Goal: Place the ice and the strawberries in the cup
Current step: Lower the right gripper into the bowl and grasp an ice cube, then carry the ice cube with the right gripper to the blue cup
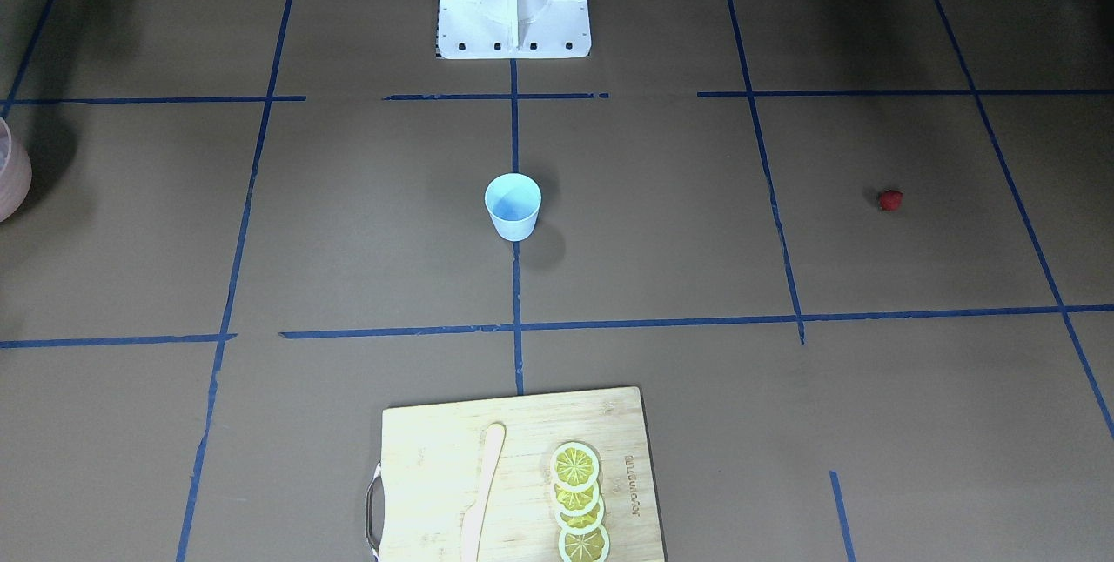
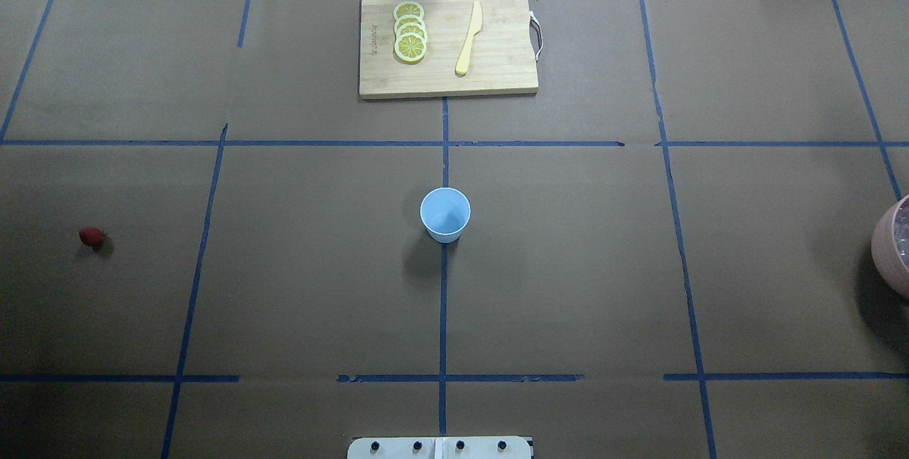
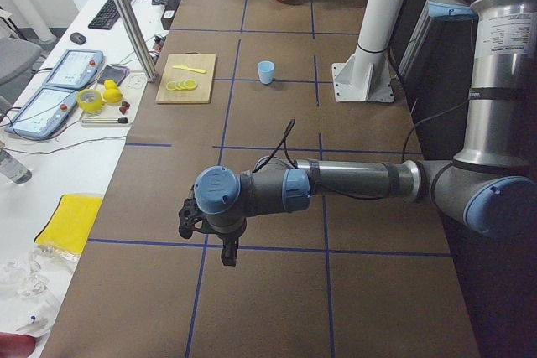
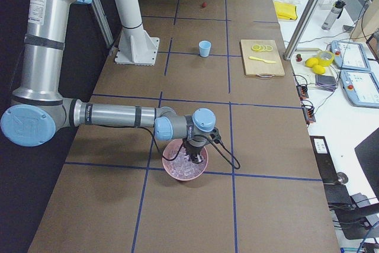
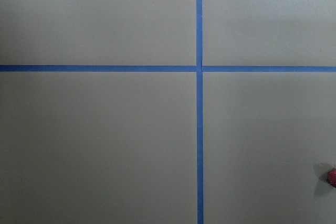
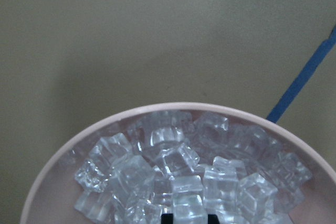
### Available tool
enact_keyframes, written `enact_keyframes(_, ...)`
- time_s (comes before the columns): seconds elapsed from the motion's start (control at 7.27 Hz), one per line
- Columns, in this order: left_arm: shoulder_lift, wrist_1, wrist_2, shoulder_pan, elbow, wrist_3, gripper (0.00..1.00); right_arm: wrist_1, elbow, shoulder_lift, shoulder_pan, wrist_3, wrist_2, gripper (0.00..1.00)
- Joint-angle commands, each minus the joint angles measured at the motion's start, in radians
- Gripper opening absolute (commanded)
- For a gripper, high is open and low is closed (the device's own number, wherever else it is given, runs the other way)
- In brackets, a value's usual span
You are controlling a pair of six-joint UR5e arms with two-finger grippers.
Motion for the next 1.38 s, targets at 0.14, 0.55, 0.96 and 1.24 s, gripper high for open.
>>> enact_keyframes(0.14,0.001,0.0,-0.002,0.0,0.0,0.0,1.0,-0.006,0.066,0.001,0.005,0.001,0.016,0.01)
enact_keyframes(0.55,0.002,0.002,-0.002,0.0,0.003,0.0,1.0,-0.294,0.281,0.076,0.071,0.001,0.022,0.01)
enact_keyframes(0.96,0.002,0.002,-0.002,0.0,0.009,0.0,1.0,-0.482,0.338,0.244,0.087,0.026,0.02,0.0)
enact_keyframes(1.24,0.002,0.0,-0.002,0.0,0.009,0.0,1.0,-0.553,0.332,0.375,0.068,0.164,0.026,0.0)
